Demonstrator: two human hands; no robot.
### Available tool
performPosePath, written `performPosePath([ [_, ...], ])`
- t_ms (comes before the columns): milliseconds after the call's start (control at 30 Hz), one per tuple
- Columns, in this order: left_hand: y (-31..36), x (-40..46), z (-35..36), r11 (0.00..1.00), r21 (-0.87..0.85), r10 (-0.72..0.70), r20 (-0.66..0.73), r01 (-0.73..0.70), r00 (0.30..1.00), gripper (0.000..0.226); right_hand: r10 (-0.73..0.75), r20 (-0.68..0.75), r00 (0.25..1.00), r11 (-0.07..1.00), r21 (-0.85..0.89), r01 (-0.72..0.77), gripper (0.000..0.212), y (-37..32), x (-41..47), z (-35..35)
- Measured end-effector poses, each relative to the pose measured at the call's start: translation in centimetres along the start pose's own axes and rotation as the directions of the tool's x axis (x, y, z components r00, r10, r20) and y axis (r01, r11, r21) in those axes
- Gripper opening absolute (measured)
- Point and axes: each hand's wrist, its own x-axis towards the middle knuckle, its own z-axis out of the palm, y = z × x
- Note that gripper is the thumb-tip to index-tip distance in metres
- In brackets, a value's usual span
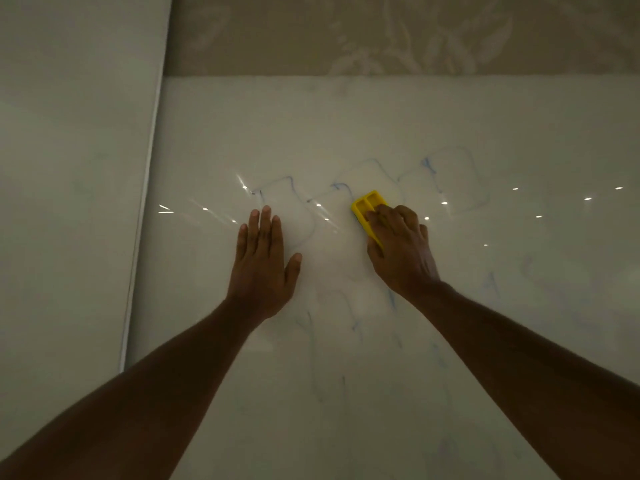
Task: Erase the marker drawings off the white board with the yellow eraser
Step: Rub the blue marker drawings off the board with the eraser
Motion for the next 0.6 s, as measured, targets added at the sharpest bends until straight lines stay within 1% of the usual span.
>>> performPosePath([
  [67, -1.2, -0.4, 0.1, 1.0, -0.01, -0.016, -0.008, 0.016, 1.0, 0.073, -0.045, -0.018, 0.999, 0.998, -0.055, 0.044, 0.051, -0.1, 0.4, 0.5],
  [100, -1.8, -0.7, 0.2, 1.0, -0.015, -0.027, -0.007, 0.027, 1.0, 0.072, -0.037, -0.043, 0.998, 0.997, -0.074, 0.034, 0.05, -0.1, 0.7, 0.7],
  [133, -2.3, -0.9, 0.2, 0.999, -0.021, -0.041, -0.004, 0.041, 0.999, 0.071, 0.015, -0.071, 0.997, 0.997, -0.071, -0.02, 0.05, -0.3, 1.0, 1.0],
  [200, -3.2, -1.3, 0.4, 0.997, -0.037, -0.073, -0.003, 0.073, 0.997, 0.069, 0.203, -0.117, 0.972, 0.978, -0.018, -0.207, 0.051, -1.4, 1.7, 1.7],
  [233, -3.7, -1.6, 0.5, 0.995, -0.045, -0.088, -0.008, 0.087, 0.996, 0.068, 0.254, -0.133, 0.958, 0.967, 0.003, -0.256, 0.053, -2.4, 1.9, 2.2],
  [267, -4.1, -1.8, 0.6, 0.994, -0.051, -0.096, -0.014, 0.095, 0.995, 0.068, 0.229, -0.144, 0.963, 0.973, 0.005, -0.231, 0.055, -3.7, 1.8, 2.7],
  [300, -4.4, -2.0, 0.7, 0.994, -0.053, -0.098, -0.023, 0.096, 0.995, 0.067, 0.119, -0.143, 0.982, 0.993, -0.009, -0.122, 0.057, -4.9, 1.4, 3.3],
  [333, -4.8, -2.2, 0.8, 0.994, -0.055, -0.096, -0.031, 0.095, 0.995, 0.066, -0.05, -0.124, 0.991, 0.999, -0.02, 0.048, 0.058, -6.0, 0.6, 4.1],
  [367, -5.2, -2.4, 0.9, 0.994, -0.059, -0.091, -0.034, 0.089, 0.995, 0.065, -0.244, -0.082, 0.966, 0.97, -0.025, 0.243, 0.06, -7.0, -0.4, 5.0],
  [400, -5.5, -2.6, 1.0, 0.994, -0.067, -0.085, -0.036, 0.082, 0.996, 0.064, -0.426, -0.021, 0.904, 0.904, -0.027, 0.426, 0.061, -7.7, -1.5, 5.5],
  [433, -5.8, -2.8, 1.1, 0.994, -0.076, -0.077, -0.036, 0.074, 0.996, 0.064, -0.562, 0.034, 0.826, 0.825, -0.04, 0.563, 0.06, -8.0, -2.1, 5.7],
  [467, -6.1, -2.8, 1.2, 0.995, -0.082, -0.068, -0.037, 0.065, 0.997, 0.063, -0.648, 0.053, 0.76, 0.758, -0.052, 0.65, 0.057, -7.9, -1.9, 5.6],
  [500, -6.2, -2.9, 1.2, 0.995, -0.083, -0.06, -0.041, 0.056, 0.997, 0.063, -0.68, 0.04, 0.732, 0.729, -0.065, 0.681, 0.055, -7.6, -0.7, 5.2],
  [533, -6.4, -2.9, 1.3, 0.996, -0.081, -0.052, -0.049, 0.048, 0.997, 0.062, -0.649, 0.018, 0.76, 0.758, -0.068, 0.649, 0.056, -7.3, 0.8, 4.8],
  [567, -6.4, -2.9, 1.4, 0.996, -0.077, -0.046, -0.057, 0.042, 0.997, 0.062, -0.556, -0.018, 0.831, 0.83, -0.063, 0.554, 0.06, -6.9, 2.7, 4.3],
  [600, -6.4, -2.9, 1.5, 0.996, -0.076, -0.044, -0.063, 0.039, 0.997, 0.062, -0.409, -0.052, 0.911, 0.912, -0.067, 0.405, 0.065, -6.5, 4.7, 3.8],
])
